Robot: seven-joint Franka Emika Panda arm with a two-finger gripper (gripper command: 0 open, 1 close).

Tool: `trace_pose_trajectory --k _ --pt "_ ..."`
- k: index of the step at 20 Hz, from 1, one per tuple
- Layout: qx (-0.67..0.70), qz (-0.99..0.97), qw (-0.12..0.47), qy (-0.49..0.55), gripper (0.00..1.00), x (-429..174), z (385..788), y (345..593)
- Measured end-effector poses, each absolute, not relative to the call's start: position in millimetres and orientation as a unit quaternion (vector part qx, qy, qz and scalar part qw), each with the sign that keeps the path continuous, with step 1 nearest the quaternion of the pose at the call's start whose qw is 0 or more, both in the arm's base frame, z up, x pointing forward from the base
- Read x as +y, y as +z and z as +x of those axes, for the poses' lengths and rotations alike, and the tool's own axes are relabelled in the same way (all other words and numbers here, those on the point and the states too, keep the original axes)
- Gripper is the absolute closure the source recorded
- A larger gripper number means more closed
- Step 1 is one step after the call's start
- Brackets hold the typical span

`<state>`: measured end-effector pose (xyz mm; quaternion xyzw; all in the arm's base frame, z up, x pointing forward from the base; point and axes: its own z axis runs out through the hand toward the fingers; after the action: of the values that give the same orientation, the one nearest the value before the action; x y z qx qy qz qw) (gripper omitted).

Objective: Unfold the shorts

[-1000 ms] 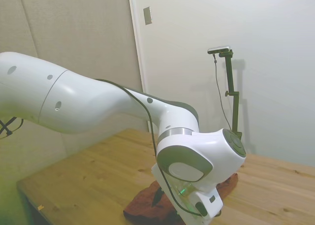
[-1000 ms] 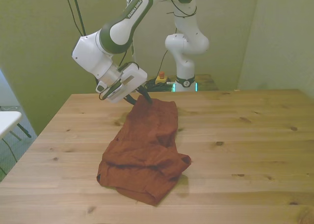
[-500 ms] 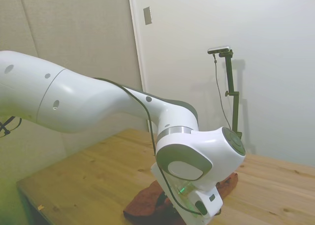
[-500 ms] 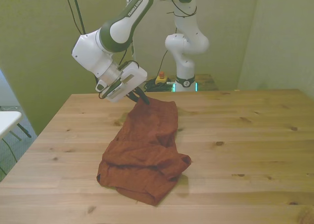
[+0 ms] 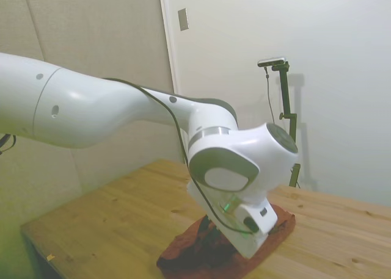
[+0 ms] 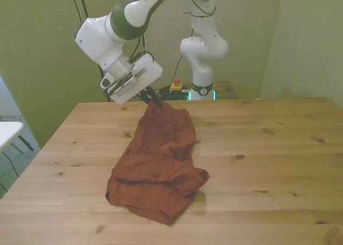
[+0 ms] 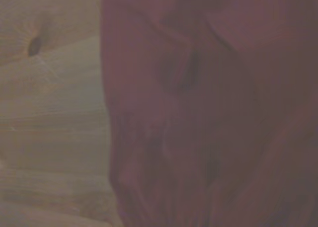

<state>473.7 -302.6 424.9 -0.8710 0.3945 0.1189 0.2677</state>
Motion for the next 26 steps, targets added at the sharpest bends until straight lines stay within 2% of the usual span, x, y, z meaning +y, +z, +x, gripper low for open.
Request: trace_pose_trajectory --k 4,9,14,21,22,26 --pt "0.35 -0.906 0.216 0.098 1.0 -222 522 452" --pt "0.259 -0.947 0.157 0.109 1.0 -105 543 447" --pt "0.153 -0.977 0.085 0.122 1.0 -21 509 427" --pt "0.064 -0.987 0.059 0.136 1.0 16 444 408" --pt "0.06 -0.987 0.058 0.137 0.0 20 439 406" --pt "0.063 -0.987 0.057 0.136 0.0 18 434 402"
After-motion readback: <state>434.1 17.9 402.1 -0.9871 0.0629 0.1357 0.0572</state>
